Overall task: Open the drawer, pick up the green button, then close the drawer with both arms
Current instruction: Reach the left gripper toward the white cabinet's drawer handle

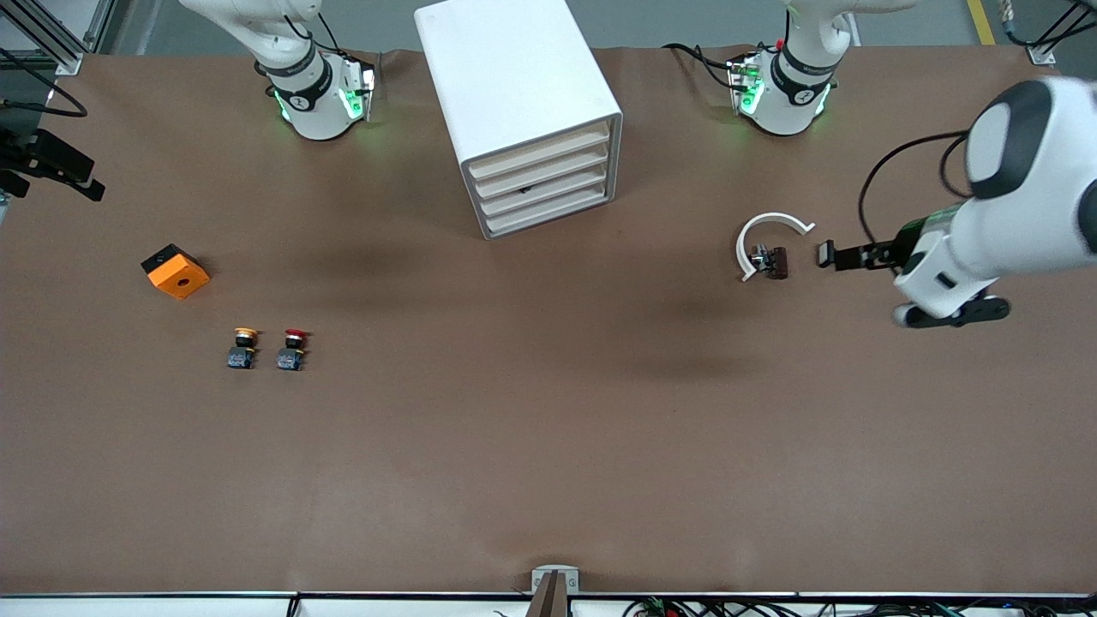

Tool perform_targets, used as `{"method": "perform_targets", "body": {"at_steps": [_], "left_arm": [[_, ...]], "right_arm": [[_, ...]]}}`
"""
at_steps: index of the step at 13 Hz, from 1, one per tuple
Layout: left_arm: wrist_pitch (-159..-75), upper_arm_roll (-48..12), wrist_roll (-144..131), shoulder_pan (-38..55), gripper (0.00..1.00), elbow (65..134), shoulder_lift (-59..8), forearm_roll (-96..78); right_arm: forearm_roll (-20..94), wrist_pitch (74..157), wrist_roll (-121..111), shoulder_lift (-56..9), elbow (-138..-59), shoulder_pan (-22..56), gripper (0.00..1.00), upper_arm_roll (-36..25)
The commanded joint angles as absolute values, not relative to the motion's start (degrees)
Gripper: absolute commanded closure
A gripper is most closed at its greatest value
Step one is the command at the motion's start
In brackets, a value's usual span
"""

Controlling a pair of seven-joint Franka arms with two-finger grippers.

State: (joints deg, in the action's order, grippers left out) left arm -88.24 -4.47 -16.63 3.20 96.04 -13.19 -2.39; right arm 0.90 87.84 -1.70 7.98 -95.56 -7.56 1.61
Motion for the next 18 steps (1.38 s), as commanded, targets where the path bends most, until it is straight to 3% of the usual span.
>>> {"method": "perform_targets", "body": {"at_steps": [1, 4, 9, 13, 18], "left_arm": [[-87.27, -4.83, -25.8, 6.05, 0.0, 94.84, -17.91, -0.88], [-87.63, -4.92, -36.09, 9.92, 0.0, 93.18, -22.92, -1.05], [-87.45, -6.85, -59.54, 13.53, 0.0, 83.42, -34.61, -6.75], [-87.54, -10.45, -74.68, 13.62, 0.0, 82.79, -38.75, -13.87], [-88.15, -10.55, -89.09, 15.99, 0.0, 81.47, -43.15, -26.26]], "right_arm": [[0.79, 88.24, -2.72, 9.67, -97.29, -8.61, 0.0, 2.11], [0.0, 88.24, -3.43, 9.67, -97.21, -8.53, 0.0, 2.2], [-0.09, 88.33, -3.43, 9.67, -97.21, -8.35, 0.0, 2.37], [-0.09, 88.15, -3.43, 9.84, -97.12, -8.35, 0.0, 2.64], [-0.09, 88.24, -3.43, 9.76, -97.12, -8.35, 0.0, 2.72]]}}
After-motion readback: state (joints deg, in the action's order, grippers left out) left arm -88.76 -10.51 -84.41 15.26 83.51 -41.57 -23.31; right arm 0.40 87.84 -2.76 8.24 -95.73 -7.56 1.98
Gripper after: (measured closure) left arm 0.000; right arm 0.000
